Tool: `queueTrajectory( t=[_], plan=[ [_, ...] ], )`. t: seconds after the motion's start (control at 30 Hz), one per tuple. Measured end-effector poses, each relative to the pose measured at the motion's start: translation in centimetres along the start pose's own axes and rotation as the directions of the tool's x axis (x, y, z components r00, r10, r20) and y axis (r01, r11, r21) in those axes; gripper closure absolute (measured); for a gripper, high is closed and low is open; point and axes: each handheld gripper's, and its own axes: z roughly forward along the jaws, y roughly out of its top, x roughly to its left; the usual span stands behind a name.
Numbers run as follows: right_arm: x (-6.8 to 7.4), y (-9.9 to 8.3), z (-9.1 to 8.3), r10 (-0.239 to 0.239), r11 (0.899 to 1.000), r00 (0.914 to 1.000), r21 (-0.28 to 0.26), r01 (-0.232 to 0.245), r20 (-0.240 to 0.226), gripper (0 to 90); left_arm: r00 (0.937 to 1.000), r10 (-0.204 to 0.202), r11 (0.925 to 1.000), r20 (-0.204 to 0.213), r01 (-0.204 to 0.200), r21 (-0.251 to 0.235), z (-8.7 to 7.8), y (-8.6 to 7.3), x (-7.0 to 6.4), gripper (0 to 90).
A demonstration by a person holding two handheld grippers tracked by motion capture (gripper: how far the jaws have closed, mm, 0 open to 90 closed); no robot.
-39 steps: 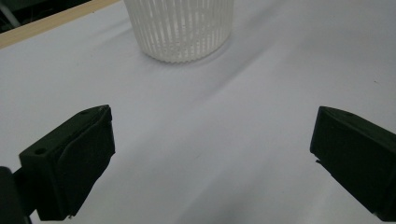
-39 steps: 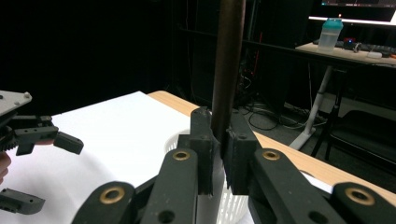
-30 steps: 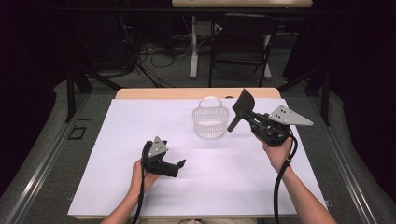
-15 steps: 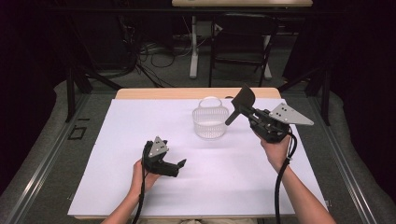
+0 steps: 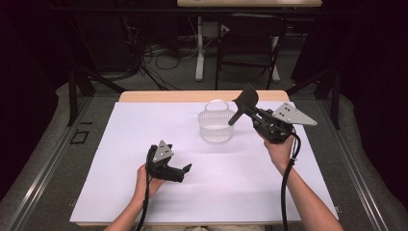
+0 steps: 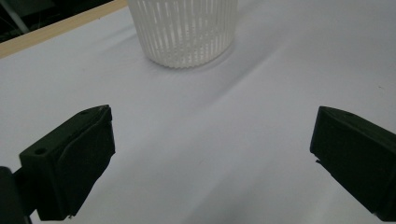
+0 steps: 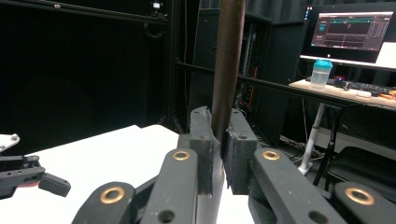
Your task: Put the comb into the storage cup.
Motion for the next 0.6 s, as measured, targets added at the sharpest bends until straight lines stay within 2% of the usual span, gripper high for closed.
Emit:
queueTrajectory(
  t=[0.6],
  plan=[
    [-0.6, -0.2, 1.7, -0.005, 1.000, 1.0000, -0.021, 0.005, -0.005, 83.9, 1.0000, 0.006, 1.0000, -0.003, -0.006, 0.002, 0.0, 0.0, 0.0, 0.2]
  ],
)
